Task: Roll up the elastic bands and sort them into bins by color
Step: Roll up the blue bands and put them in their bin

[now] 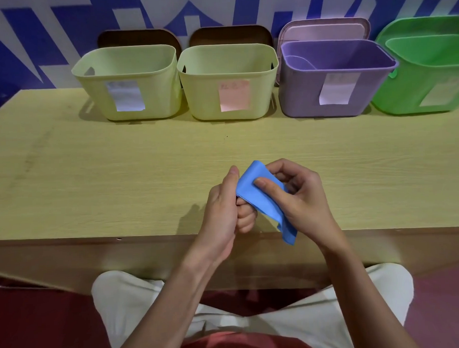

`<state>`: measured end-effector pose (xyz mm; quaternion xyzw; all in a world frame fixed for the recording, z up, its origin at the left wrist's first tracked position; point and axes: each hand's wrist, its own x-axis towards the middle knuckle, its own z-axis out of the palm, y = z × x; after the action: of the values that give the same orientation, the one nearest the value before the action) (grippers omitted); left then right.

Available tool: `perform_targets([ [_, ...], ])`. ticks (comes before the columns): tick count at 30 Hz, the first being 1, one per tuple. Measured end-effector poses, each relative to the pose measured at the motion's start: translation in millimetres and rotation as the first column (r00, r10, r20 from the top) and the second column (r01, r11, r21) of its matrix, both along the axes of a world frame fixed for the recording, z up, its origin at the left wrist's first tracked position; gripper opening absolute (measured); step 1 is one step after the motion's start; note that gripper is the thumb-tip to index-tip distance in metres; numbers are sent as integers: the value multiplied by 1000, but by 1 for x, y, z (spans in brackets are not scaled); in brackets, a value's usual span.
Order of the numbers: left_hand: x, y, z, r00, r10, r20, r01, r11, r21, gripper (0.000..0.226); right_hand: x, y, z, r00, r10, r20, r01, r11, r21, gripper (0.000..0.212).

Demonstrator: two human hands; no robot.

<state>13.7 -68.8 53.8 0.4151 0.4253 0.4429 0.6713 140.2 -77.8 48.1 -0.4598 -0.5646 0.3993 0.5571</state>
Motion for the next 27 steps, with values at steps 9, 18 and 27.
perform_targets([
  [9,0,4,5,996,-57,-72,56,998,-17,54,3,1,5,998,-58,34,57,998,36,14],
  [18,0,2,-16,877,243,-415,31,832,553,48,1,-3,5,992,-120,-26,120,993,-9,24],
  [27,-1,4,-20,797,383,-467,13,762,647,42,5,-3,1,1000,-3,-6,2,998,-69,19],
])
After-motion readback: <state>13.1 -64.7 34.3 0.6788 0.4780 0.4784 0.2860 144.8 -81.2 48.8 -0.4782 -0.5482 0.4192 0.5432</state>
